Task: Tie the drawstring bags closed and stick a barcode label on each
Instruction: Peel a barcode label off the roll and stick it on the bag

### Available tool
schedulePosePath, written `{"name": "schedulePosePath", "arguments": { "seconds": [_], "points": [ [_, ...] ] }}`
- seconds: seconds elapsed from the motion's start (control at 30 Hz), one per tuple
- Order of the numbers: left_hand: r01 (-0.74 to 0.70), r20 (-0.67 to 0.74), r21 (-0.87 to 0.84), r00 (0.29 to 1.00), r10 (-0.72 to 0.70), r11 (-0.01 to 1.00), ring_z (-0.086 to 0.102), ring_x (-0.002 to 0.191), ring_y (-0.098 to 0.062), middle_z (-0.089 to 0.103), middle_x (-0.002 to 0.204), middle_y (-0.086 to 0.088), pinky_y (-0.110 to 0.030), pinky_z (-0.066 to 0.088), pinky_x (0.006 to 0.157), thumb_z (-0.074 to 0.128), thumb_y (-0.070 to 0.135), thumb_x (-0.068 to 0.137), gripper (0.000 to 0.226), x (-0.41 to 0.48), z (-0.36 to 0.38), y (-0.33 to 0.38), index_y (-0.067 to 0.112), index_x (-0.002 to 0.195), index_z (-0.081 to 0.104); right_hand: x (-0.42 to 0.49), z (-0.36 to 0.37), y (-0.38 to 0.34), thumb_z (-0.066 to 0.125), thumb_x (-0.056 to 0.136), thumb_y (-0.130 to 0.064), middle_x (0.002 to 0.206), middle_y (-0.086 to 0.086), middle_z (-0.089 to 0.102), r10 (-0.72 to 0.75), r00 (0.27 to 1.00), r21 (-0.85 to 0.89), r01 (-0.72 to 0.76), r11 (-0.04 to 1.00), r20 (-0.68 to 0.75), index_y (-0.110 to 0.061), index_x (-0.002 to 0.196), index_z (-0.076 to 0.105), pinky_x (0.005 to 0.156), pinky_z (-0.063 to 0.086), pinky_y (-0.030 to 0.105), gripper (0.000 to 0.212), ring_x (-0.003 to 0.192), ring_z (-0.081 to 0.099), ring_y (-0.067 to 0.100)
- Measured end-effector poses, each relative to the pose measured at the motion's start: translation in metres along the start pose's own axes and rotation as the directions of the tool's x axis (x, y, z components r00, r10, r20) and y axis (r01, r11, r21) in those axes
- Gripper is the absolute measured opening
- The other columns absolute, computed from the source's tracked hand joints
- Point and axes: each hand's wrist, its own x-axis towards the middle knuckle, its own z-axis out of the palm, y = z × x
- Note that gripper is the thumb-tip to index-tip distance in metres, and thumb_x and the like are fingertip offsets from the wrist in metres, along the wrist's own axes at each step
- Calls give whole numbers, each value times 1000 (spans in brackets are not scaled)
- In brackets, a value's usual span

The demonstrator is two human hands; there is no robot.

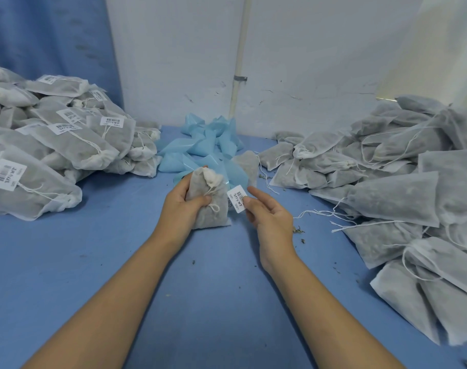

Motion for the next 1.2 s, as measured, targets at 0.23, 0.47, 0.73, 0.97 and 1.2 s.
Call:
{"name": "schedulePosePath", "arguments": {
  "seconds": [0.23,0.47,0.73,0.97,1.2],
  "points": [
    [-86,-102,-13,991,85,996,62,88,10,64,100,19,-9,47,78,63,-4,84,43,-2,5,6,35,100,58,0,3,-7,69,85,-9,77,-2,73,135,989,67,-130,989,-63,-15,84,71,60,50,12,7,63,63,1],
    [-155,-167,38,973,160,987,58,106,3,63,117,10,-12,45,91,65,4,85,44,-2,16,8,21,124,55,-5,7,-13,70,84,-12,80,1,74,257,965,231,-261,937,49,-11,91,67,61,54,16,7,73,69,11],
    [-153,-217,13,964,152,988,63,91,0,65,99,11,-19,50,82,69,6,83,30,-2,20,10,25,104,57,-8,14,-10,68,85,-16,76,0,71,382,908,172,-409,896,173,-12,91,68,54,48,14,6,65,61,7],
    [-151,-239,-118,964,120,981,64,81,6,67,93,11,-11,49,70,68,5,85,25,-5,28,15,26,96,58,-8,13,-5,70,85,-16,68,-5,66,350,933,181,-361,915,86,-15,84,67,51,44,13,3,56,51,4],
    [-114,-243,-163,967,72,980,65,96,-8,69,106,1,-21,52,83,66,11,87,23,-4,29,14,16,109,60,-7,14,-1,72,84,-20,68,-2,58,274,961,29,-275,961,29,-16,77,64,48,35,16,11,53,43,6]
  ]
}}
